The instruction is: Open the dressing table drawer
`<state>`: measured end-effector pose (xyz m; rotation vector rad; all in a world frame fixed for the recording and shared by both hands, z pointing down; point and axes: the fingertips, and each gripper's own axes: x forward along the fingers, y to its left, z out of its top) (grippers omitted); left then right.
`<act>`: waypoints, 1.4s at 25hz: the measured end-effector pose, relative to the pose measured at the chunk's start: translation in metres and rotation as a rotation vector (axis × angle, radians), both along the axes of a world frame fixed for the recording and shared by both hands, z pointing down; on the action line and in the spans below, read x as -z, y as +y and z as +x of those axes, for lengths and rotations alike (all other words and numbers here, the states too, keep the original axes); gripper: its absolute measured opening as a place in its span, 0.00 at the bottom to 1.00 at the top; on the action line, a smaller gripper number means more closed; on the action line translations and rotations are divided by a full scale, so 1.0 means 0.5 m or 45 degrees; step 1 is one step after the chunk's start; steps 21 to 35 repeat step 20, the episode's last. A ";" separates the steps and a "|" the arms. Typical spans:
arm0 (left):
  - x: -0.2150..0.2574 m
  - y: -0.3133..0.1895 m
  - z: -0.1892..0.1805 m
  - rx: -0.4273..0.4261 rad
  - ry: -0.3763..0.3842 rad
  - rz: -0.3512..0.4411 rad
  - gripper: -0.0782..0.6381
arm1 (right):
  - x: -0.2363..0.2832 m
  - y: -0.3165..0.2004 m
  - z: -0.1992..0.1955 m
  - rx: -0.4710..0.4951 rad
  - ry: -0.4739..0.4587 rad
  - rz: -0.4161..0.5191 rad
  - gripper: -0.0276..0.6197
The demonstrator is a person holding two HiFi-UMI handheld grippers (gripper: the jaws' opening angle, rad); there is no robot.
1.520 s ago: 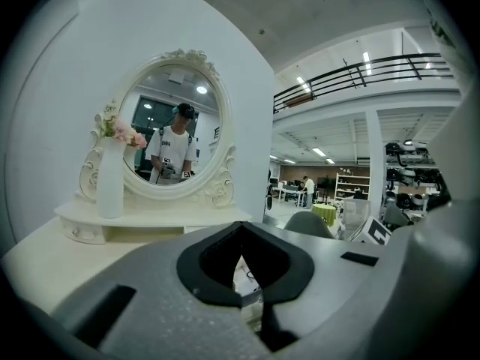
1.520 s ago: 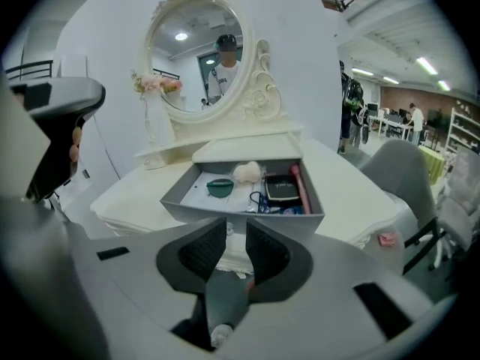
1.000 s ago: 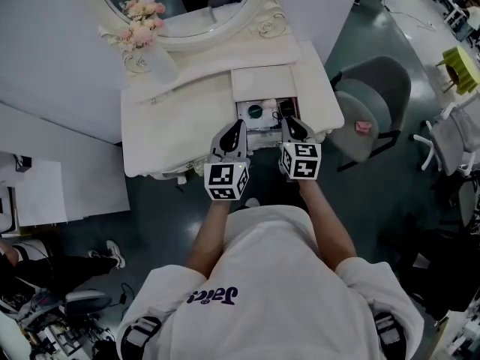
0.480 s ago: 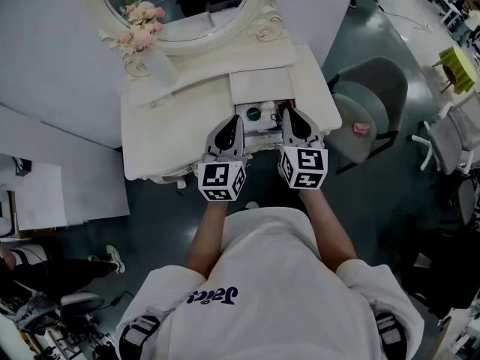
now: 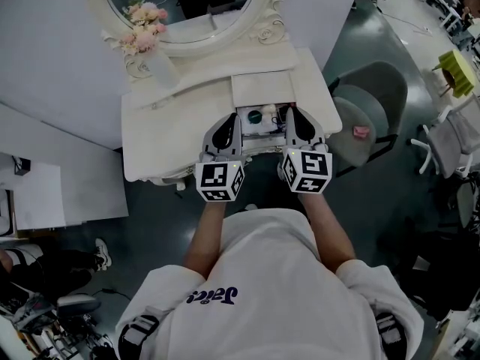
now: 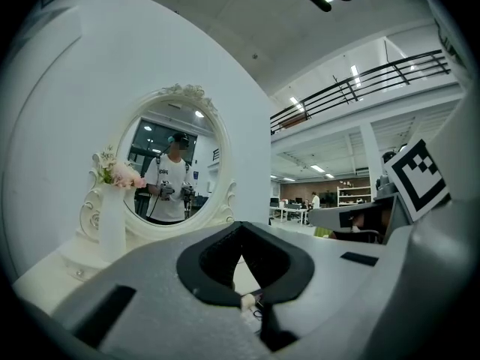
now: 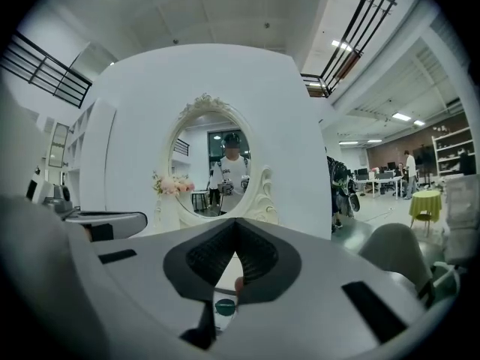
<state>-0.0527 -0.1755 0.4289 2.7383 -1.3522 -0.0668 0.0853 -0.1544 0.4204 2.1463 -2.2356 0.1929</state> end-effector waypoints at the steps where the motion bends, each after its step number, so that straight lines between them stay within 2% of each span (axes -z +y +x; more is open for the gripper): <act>1: 0.001 -0.001 0.001 -0.003 0.003 -0.003 0.13 | 0.002 -0.002 -0.002 0.003 0.002 0.003 0.05; 10: 0.005 -0.020 0.007 -0.016 0.021 -0.007 0.13 | 0.004 -0.018 -0.009 0.011 0.020 0.000 0.05; 20: -0.068 -0.065 0.036 -0.050 -0.034 -0.100 0.13 | -0.030 -0.066 0.018 -0.005 0.011 -0.048 0.05; 35: -0.068 -0.065 0.036 -0.050 -0.034 -0.100 0.13 | -0.030 -0.066 0.018 -0.005 0.011 -0.048 0.05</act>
